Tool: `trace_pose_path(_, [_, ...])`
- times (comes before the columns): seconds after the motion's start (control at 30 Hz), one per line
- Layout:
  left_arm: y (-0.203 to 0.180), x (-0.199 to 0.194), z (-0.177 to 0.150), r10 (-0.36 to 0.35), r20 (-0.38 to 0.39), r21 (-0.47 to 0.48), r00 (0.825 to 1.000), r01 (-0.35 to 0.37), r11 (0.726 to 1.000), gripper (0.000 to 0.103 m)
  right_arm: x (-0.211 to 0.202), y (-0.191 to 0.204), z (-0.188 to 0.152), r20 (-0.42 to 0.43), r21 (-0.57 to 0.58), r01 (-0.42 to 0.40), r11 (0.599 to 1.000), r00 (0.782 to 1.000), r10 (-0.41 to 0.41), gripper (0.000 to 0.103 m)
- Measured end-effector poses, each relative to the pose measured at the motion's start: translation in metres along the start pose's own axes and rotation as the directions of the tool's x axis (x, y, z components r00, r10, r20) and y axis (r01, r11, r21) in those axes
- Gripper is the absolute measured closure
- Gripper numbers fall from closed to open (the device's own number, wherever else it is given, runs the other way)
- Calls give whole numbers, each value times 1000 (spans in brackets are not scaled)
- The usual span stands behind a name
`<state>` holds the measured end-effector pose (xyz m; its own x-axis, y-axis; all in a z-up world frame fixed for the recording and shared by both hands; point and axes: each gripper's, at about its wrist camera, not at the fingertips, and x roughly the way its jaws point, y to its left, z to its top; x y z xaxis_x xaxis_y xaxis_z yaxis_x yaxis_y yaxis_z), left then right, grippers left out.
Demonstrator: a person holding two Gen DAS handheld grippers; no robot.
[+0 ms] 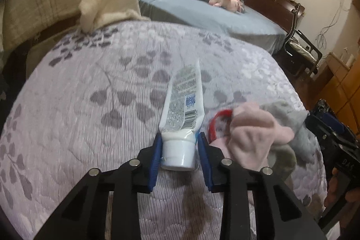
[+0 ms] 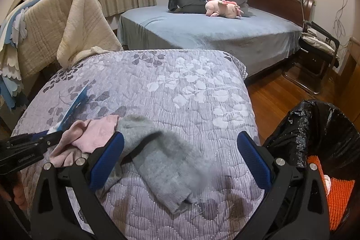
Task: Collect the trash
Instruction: 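Grasp the white toothpaste tube by its cap end with the left tool, then grasp the pink cloth with the right tool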
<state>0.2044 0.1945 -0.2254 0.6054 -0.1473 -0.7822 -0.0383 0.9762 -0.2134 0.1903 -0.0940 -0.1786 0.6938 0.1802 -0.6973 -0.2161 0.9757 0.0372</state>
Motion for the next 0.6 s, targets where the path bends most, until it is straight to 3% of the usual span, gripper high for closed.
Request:
trace_pose_path(0.07, [0,0,0,0,4,-5,1000,0,1000,68,0,1,0,0,-4,-1,1000,1000,1,5])
trace_pose_path(0.13, [-2,2,2,6,3,7,1000,-6,1000,54,0,1,0,0,-9,0,1000,1000,0,5])
trace_pose_path(0.23, [-5,8,5,15,-2,12,1000,-15,1000,48,0,2,0,1,-5,0,1000,1000,0,5])
trace_pose_path(0.57, [-6,9,3,13,-4,7,1000,-13,1000,52,-1,2,0,-1,-7,-5,1000,1000,5,5])
trace_pose_path(0.6, [-7,10,3,12,-5,9,1000,-12,1000,56,0,2,0,-2,-8,-6,1000,1000,6,5])
